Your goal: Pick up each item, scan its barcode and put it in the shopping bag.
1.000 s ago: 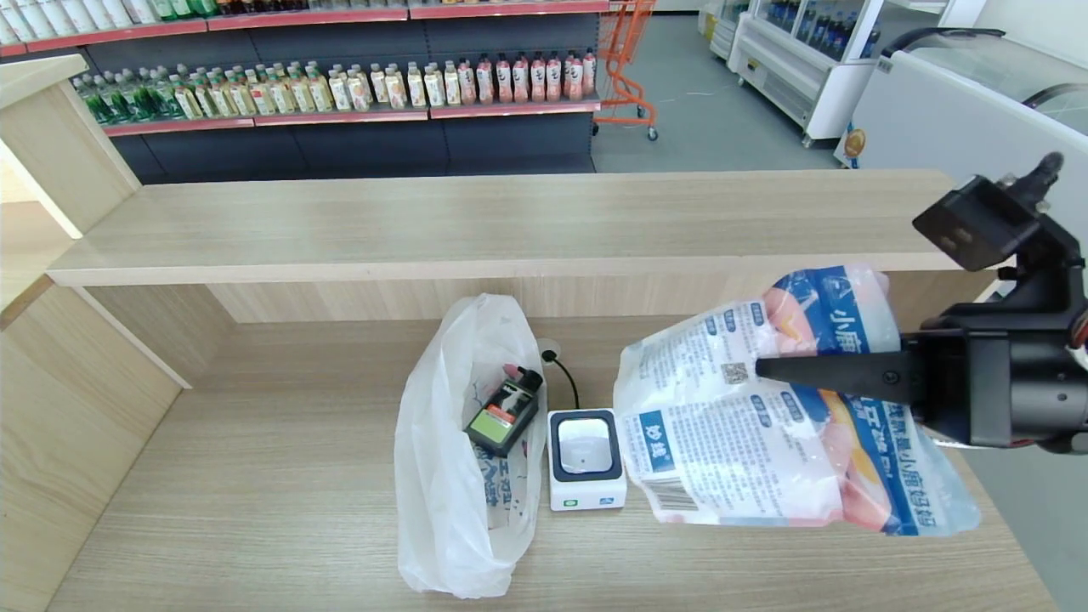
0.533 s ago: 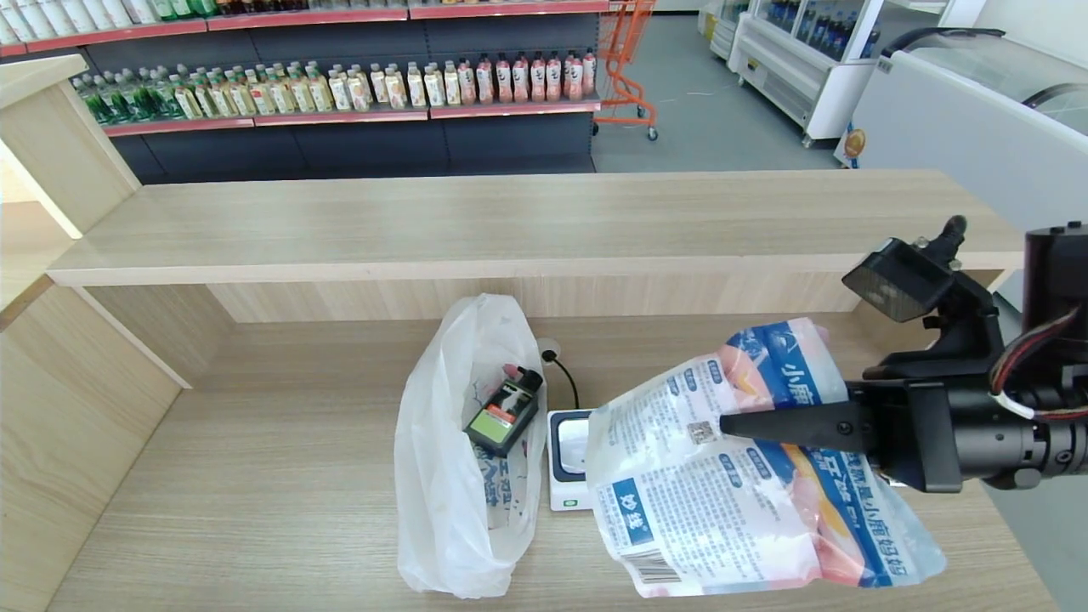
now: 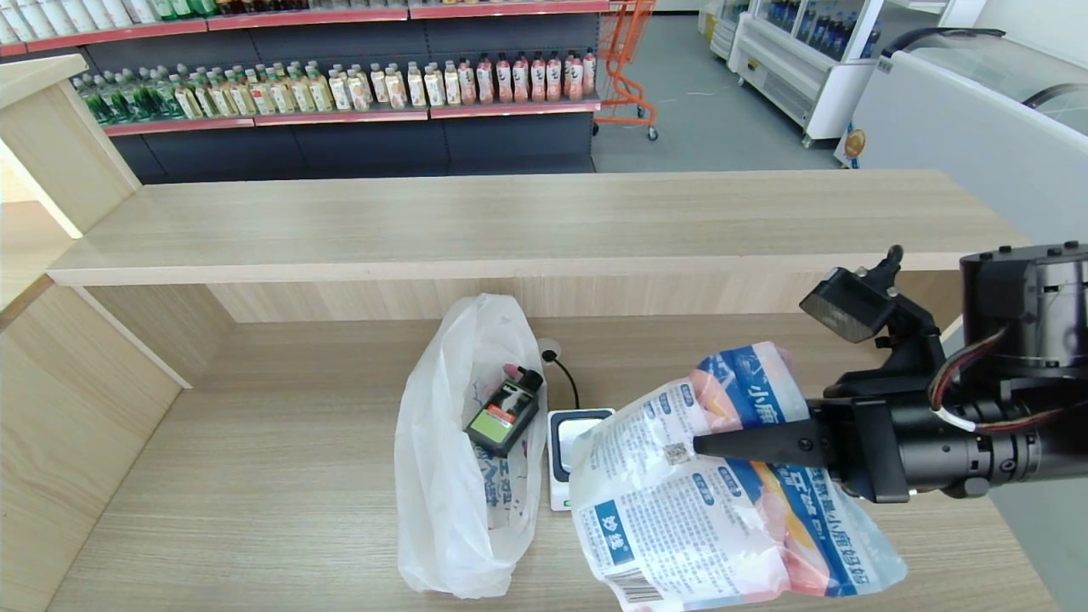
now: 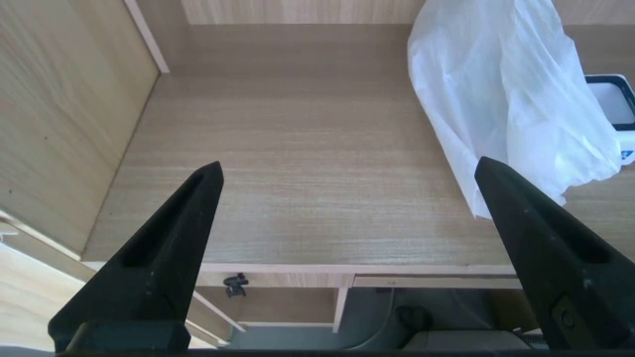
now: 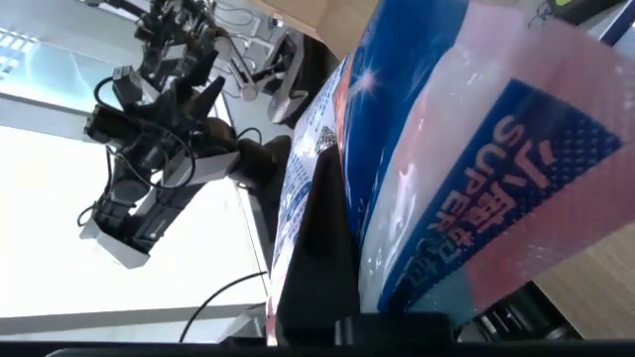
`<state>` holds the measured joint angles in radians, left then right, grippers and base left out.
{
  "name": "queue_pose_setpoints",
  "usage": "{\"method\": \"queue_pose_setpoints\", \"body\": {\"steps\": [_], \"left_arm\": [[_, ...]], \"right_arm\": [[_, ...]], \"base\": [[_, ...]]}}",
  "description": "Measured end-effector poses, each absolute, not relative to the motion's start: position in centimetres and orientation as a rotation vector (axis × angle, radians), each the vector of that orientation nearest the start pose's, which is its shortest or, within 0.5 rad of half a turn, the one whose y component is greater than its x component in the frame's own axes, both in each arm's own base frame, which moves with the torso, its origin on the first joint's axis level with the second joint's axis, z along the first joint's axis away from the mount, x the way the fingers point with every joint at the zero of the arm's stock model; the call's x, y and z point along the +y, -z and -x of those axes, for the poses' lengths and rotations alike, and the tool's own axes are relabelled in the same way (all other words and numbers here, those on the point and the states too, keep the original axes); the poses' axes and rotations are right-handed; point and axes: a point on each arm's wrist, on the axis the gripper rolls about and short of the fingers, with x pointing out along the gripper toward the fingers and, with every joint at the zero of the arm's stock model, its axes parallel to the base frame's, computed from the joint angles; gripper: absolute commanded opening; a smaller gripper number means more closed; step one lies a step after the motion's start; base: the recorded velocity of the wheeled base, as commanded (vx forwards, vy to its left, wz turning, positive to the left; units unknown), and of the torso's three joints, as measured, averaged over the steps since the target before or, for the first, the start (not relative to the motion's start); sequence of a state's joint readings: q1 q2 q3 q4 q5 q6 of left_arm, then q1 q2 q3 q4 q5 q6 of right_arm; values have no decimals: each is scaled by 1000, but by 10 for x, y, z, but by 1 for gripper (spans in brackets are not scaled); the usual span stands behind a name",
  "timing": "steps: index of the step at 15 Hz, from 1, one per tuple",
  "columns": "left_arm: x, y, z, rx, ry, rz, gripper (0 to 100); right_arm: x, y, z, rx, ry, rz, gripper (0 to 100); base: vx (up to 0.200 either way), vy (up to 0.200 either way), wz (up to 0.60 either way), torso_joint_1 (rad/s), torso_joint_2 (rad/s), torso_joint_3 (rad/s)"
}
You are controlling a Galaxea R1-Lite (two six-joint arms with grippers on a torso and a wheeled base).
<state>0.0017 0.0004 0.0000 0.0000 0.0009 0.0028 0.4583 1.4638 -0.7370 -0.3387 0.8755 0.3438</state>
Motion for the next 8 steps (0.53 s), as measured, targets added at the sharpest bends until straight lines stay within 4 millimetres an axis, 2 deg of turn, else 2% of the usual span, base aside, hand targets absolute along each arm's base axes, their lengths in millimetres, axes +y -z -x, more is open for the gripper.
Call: {"method": "queue_pose_setpoints", "body": {"steps": [6, 8], "left_arm": [[0, -75, 23, 0, -2, -3, 100], [0, -75, 23, 0, -2, -3, 100]], "right_arm": [[125, -201, -208, 609, -1243, -353, 0], [124, -208, -209, 478, -1139, -245, 0]], "base": [[0, 0, 0, 0, 0, 0], [0, 0, 0, 0, 0, 0]]}}
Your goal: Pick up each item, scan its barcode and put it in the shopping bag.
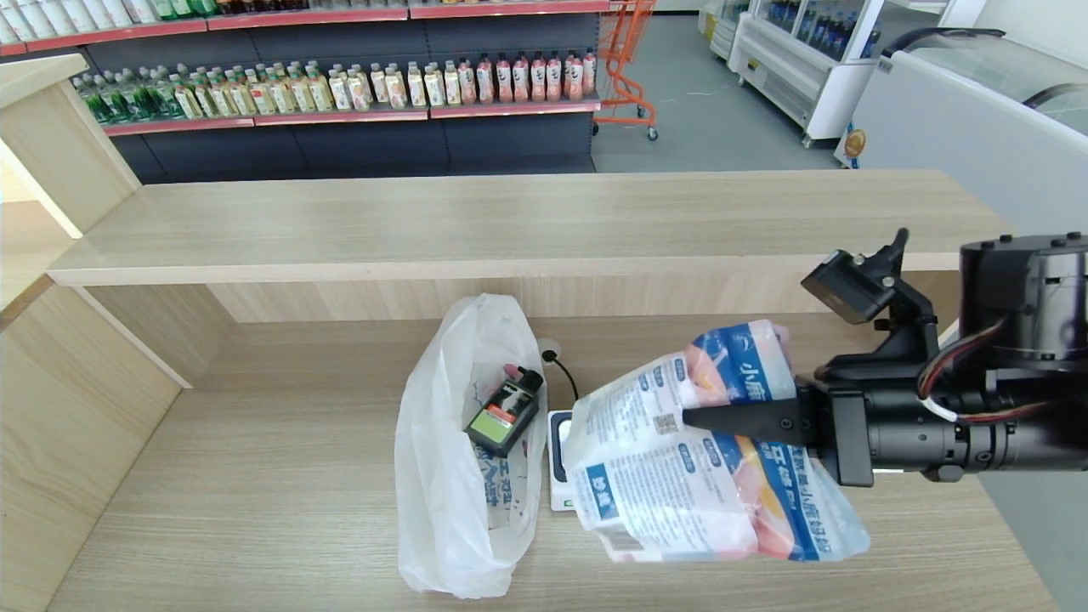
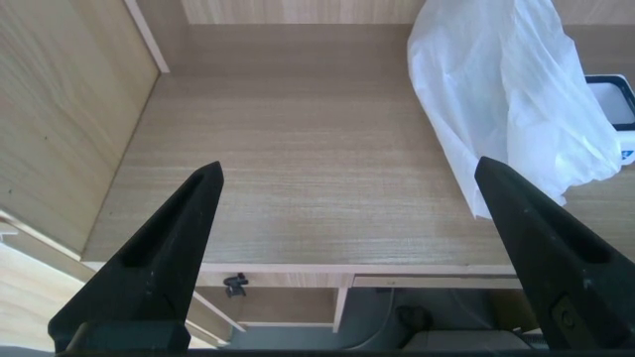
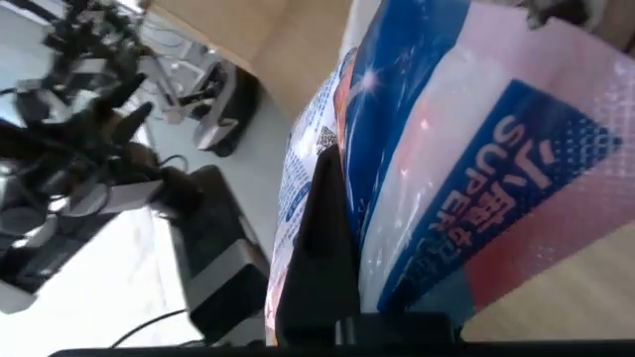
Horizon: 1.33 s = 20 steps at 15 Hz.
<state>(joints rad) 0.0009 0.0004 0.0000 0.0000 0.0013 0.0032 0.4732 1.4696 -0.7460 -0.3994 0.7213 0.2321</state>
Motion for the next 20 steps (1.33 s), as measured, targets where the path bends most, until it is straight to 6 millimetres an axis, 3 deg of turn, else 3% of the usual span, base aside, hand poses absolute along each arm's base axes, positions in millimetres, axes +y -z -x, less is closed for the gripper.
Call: {"method": "queue_pose_setpoints", "body": {"steps": [3, 6, 9, 17, 20], "left_arm": [[0, -75, 23, 0, -3, -3, 100], [0, -75, 23, 0, -3, -3, 100], [0, -75, 23, 0, -2, -3, 100], [0, -75, 23, 0, -2, -2, 100], [0, -75, 23, 0, -2, -1, 100]], "right_arm": [[108, -218, -202, 261, -945, 29, 0], [87, -213, -192, 211, -674, 216, 0], [78, -201, -183, 222, -586, 289, 0], [73, -197, -176, 259, -569, 198, 0], [74, -197, -175, 282, -582, 117, 0]], "base": [[0, 0, 0, 0, 0, 0], [0, 0, 0, 0, 0, 0], [0, 0, 0, 0, 0, 0], [0, 0, 0, 0, 0, 0], [0, 200, 0, 2, 4, 1]]}}
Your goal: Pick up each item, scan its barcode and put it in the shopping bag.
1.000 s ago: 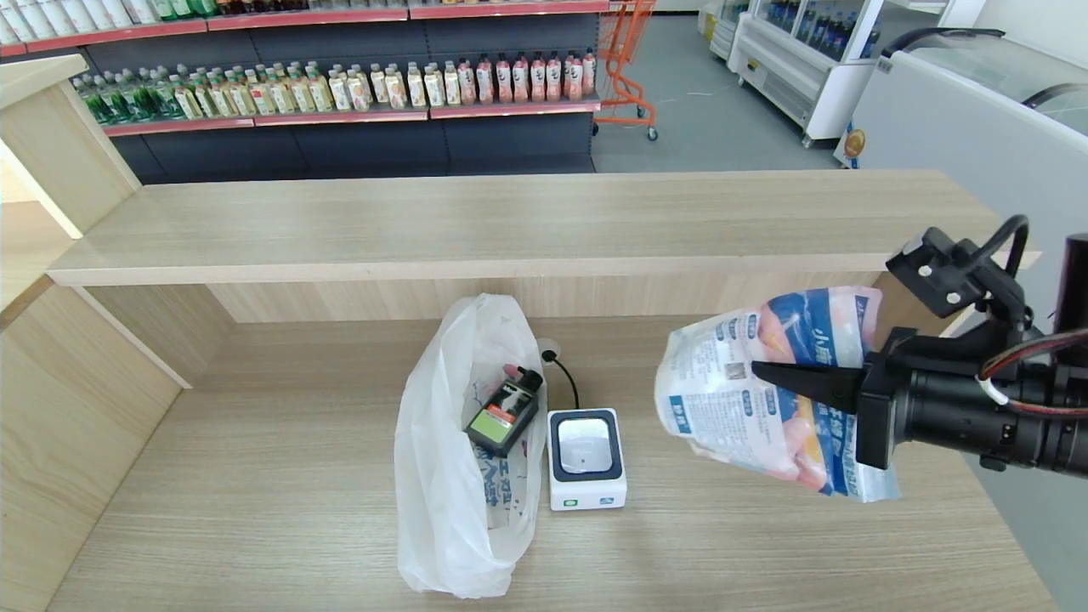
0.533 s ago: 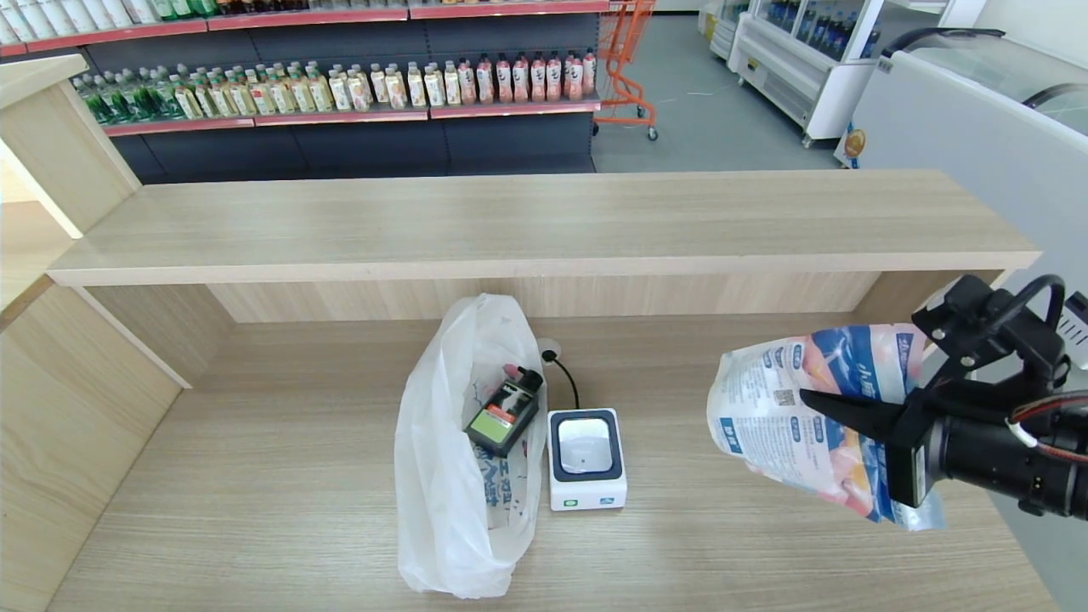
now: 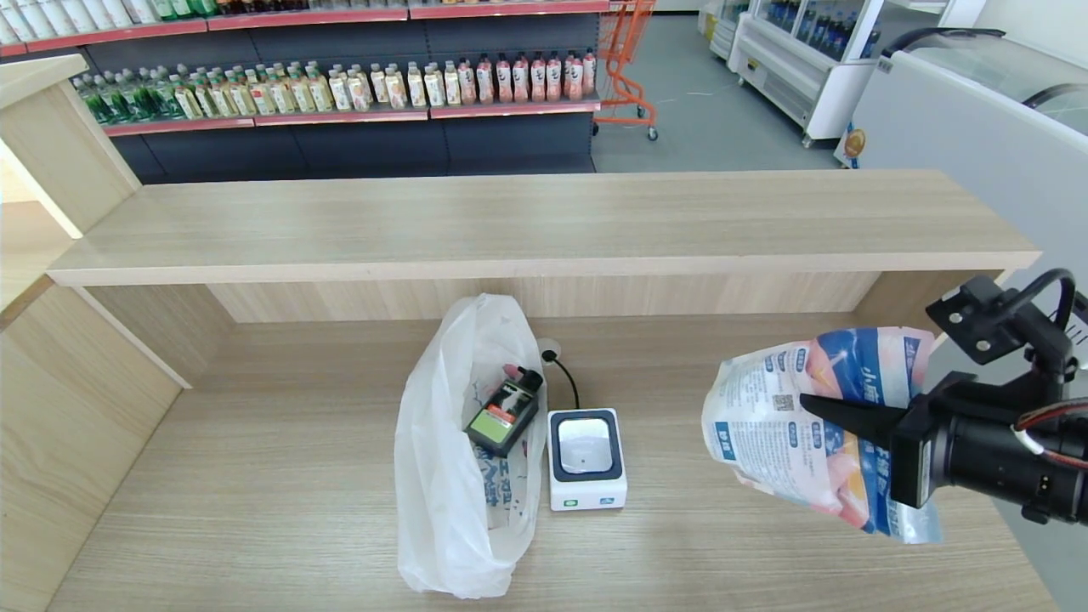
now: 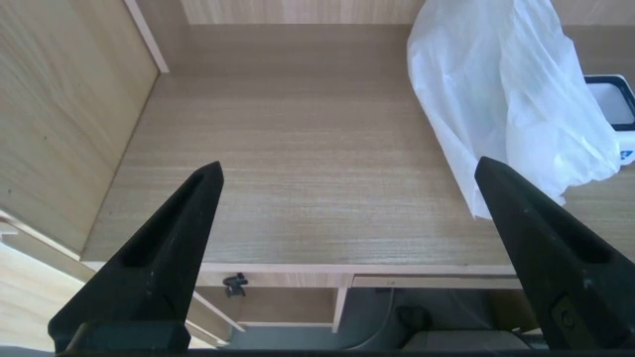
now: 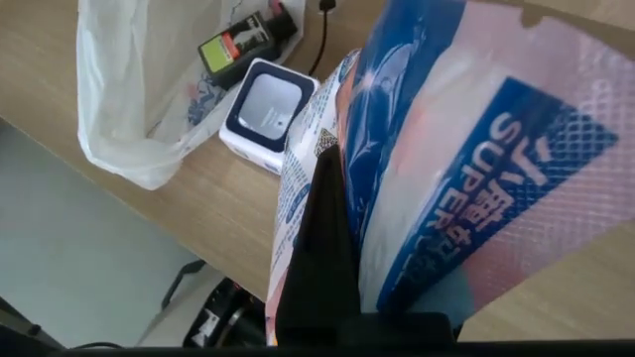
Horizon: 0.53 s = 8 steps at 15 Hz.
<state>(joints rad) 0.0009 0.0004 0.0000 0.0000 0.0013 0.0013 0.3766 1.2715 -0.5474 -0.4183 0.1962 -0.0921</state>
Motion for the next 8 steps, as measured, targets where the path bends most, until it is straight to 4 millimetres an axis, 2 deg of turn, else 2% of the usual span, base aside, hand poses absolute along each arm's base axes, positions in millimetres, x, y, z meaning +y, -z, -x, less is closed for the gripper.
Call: {"method": "queue_pose_setpoints", "body": {"steps": [6, 8], "left_arm": [[0, -75, 23, 0, -2, 2, 100], [0, -75, 23, 0, -3, 0, 100]], "right_arm": [[75, -196, -174, 338, -608, 47, 0], [77, -193, -178, 353, -621, 47, 0]], "base": [[0, 200, 0, 4, 2, -1], [0, 0, 0, 0, 0, 0]]}}
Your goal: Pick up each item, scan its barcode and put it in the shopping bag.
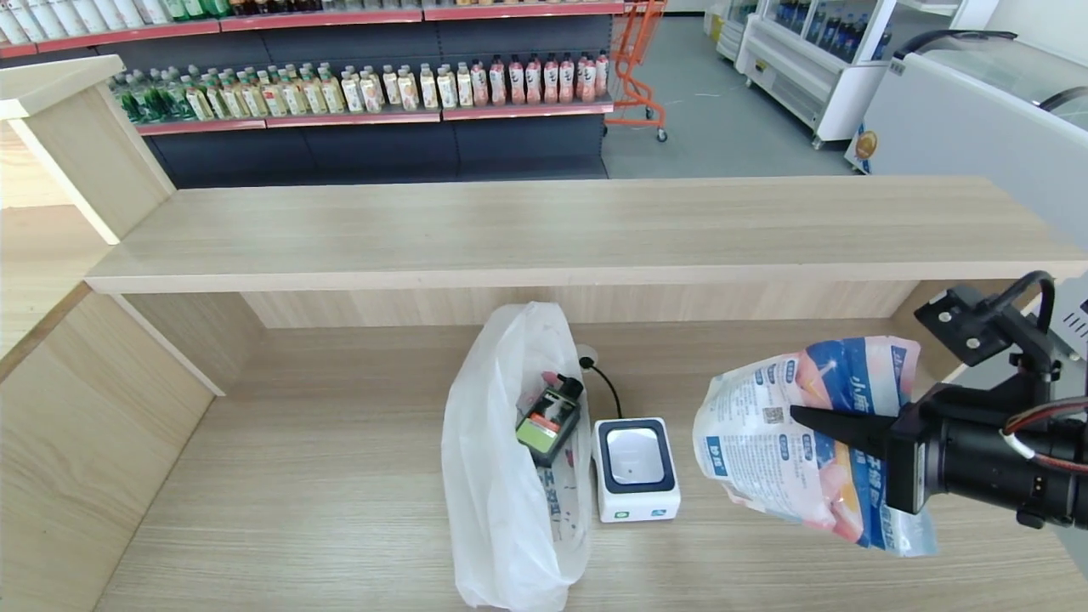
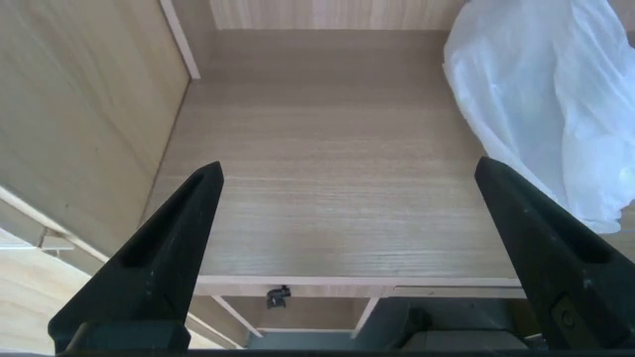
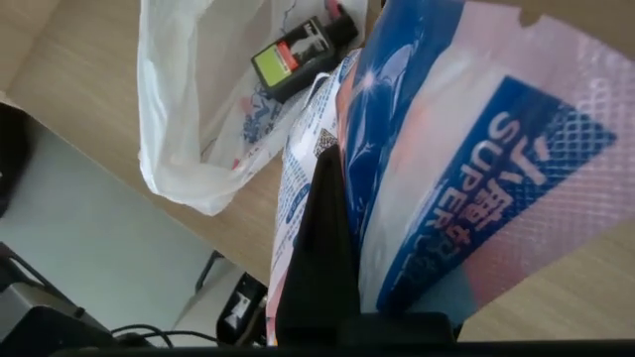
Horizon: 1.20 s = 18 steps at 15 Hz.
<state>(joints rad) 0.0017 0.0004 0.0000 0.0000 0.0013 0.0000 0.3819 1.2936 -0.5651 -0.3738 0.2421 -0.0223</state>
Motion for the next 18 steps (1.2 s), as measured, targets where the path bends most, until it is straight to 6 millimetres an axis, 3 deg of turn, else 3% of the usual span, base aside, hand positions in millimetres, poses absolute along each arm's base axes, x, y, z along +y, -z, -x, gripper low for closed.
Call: {"method": "queue_pose_setpoints", "body": {"steps": [4, 7, 12, 15, 18], "left_arm": [[0, -75, 23, 0, -3, 0, 100], [0, -75, 23, 0, -3, 0, 100], [0, -75, 23, 0, -2, 0, 100], [0, -75, 23, 0, -2, 0, 100], [0, -75, 23, 0, -3, 0, 100]], "right_arm": [[84, -186, -194, 363, -648, 142, 0], [89, -176, -211, 340, -688, 341, 0], [103, -165, -260, 125, -777, 524, 0], [108, -144, -282, 53, -864, 596, 0], [108, -122, -292, 36, -952, 696, 0]], "base": [[0, 0, 0, 0, 0, 0], [0, 0, 0, 0, 0, 0], [0, 0, 0, 0, 0, 0], [0, 0, 0, 0, 0, 0], [0, 0, 0, 0, 0, 0]]}}
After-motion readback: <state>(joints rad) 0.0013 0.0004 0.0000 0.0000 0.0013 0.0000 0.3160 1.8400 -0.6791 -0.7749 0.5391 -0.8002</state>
